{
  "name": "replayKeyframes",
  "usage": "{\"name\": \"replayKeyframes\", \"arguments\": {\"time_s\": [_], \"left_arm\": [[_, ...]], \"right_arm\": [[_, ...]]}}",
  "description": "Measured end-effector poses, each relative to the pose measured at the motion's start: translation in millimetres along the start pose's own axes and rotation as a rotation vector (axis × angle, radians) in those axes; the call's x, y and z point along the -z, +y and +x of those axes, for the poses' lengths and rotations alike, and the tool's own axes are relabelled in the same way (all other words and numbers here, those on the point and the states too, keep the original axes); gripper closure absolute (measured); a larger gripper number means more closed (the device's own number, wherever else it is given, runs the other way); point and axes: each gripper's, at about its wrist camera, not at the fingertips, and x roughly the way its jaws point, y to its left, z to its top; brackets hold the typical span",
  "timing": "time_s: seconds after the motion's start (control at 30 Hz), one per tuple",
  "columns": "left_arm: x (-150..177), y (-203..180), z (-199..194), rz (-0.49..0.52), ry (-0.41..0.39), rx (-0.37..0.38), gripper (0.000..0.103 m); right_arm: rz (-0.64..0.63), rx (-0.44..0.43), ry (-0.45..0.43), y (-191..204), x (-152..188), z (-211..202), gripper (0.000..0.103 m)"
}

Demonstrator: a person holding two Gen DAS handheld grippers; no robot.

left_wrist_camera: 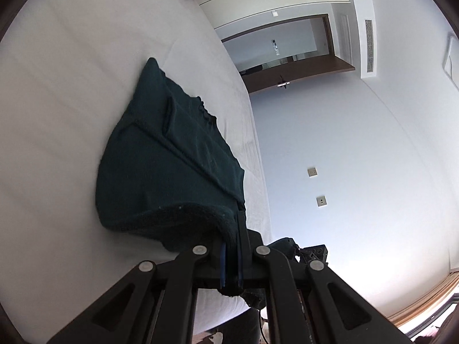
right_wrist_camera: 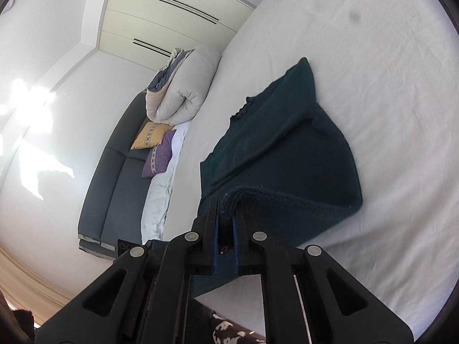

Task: Fold small clothes
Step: 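Lift the hem with both grippers and fold it toward the collar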

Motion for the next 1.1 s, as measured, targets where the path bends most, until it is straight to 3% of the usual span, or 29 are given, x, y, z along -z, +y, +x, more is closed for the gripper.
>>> {"name": "replayKeyframes", "arguments": {"time_s": [0.47,0.77,0.8,0.9,0.97,1.0,1.03,1.07,1.1], "left_arm": [[-143,17,86,-0.032,-0.046,-0.087,0.098],[-190,74,137,-0.113,-0.067,-0.202,0.097],[-193,85,141,-0.136,-0.068,-0.215,0.095],[-191,107,142,-0.195,-0.077,-0.211,0.063],[-186,109,136,-0.192,-0.090,-0.185,0.056],[-184,107,132,-0.188,-0.097,-0.186,0.047],[-183,106,127,-0.190,-0.114,-0.187,0.038],[-181,104,122,-0.191,-0.132,-0.191,0.036],[-178,101,117,-0.182,-0.149,-0.195,0.034]], "right_arm": [[0.026,0.057,-0.065,-1,-154,131,0.096],[0.115,0.221,-0.103,-65,-227,204,0.096],[0.133,0.235,-0.106,-77,-232,209,0.095],[0.207,0.293,-0.095,-108,-241,223,0.092],[0.216,0.292,-0.102,-117,-240,227,0.072],[0.194,0.275,-0.113,-115,-240,226,0.063],[0.168,0.252,-0.125,-111,-238,224,0.045],[0.148,0.238,-0.138,-107,-236,221,0.036],[0.136,0.250,-0.151,-102,-235,219,0.033]]}}
